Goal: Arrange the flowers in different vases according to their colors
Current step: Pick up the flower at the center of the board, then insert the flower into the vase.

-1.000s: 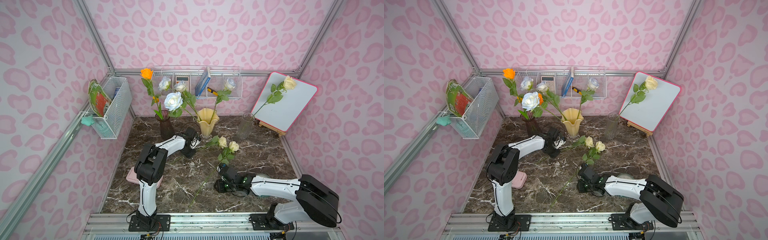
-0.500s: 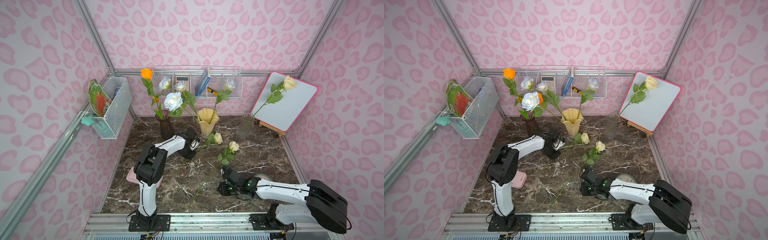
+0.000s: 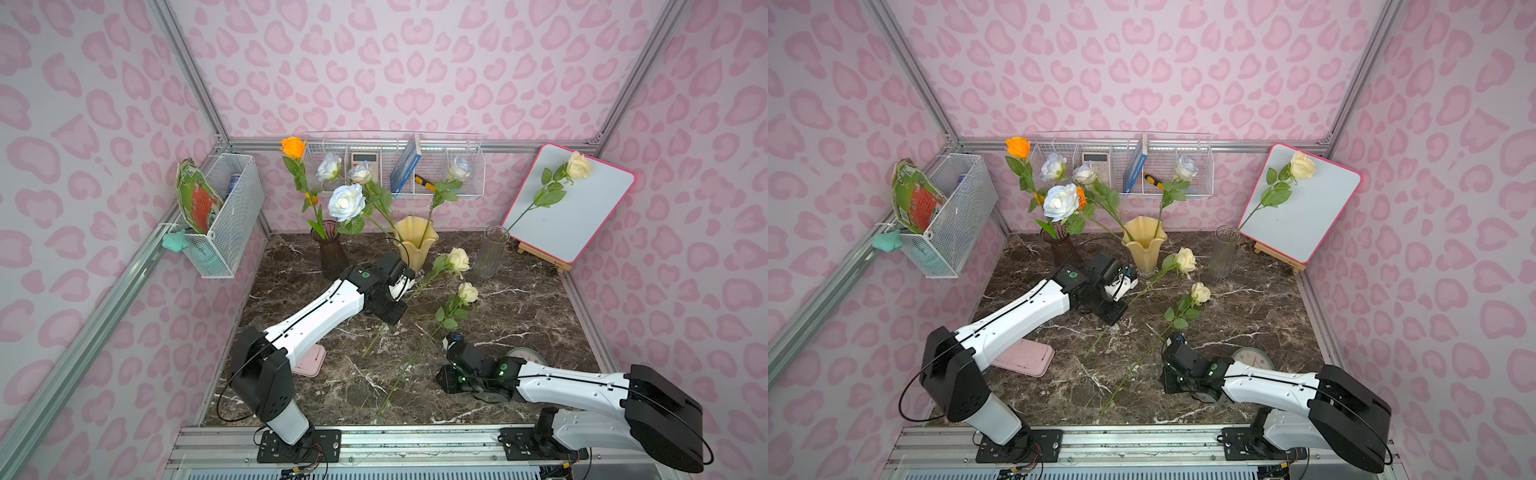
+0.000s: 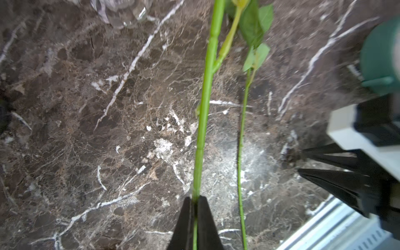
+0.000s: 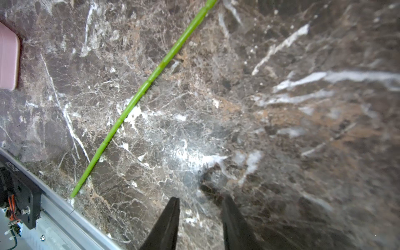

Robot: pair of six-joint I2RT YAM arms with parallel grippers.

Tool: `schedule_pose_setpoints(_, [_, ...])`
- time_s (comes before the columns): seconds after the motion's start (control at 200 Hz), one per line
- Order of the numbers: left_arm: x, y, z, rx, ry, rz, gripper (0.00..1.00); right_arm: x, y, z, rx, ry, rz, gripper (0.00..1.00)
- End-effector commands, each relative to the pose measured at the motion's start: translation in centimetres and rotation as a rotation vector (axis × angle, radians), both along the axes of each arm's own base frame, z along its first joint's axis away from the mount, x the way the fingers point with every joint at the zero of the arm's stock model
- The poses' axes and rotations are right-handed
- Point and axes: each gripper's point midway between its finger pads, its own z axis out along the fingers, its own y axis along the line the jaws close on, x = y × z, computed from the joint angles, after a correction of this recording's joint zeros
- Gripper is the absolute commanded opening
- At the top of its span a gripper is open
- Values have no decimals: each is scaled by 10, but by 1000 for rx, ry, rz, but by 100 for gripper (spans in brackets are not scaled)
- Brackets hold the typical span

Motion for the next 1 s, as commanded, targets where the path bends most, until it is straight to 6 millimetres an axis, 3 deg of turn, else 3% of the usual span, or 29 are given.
schedule_pose_setpoints(0.0, [-19, -34, 46, -189, -48, -87, 0, 0, -10, -3, -27, -9, -16, 37])
schedule_pose_setpoints(0.05, [-14, -51, 91, -326, -143, -111, 0, 0, -11, -3, -29, -7, -18, 37])
schedule_pose_setpoints(0.195, [-10, -97, 184, -636, -405, -229, 0, -1, -11, -6, -36, 0, -20, 37])
schedule_pose_setpoints(0.275, [-6, -119, 226, -774, -514, -289, 0, -1, -13, -9, -46, 3, -23, 36])
schedule_pose_setpoints(0.33, [1, -135, 243, -813, -555, -316, 0, -1, -14, -11, -53, 4, -22, 36])
schedule_pose_setpoints(0.571, [51, -192, 268, -936, -757, -372, 0, -2, -21, -24, -93, 21, -24, 36])
schedule_pose_setpoints(0.686, [75, -216, 268, -956, -846, -395, 0, -1, -27, -31, -91, 34, -37, 36])
schedule_pose_setpoints(0.996, [144, -248, 265, -1019, -1076, -352, 0, -5, -34, -53, -63, 84, -28, 35])
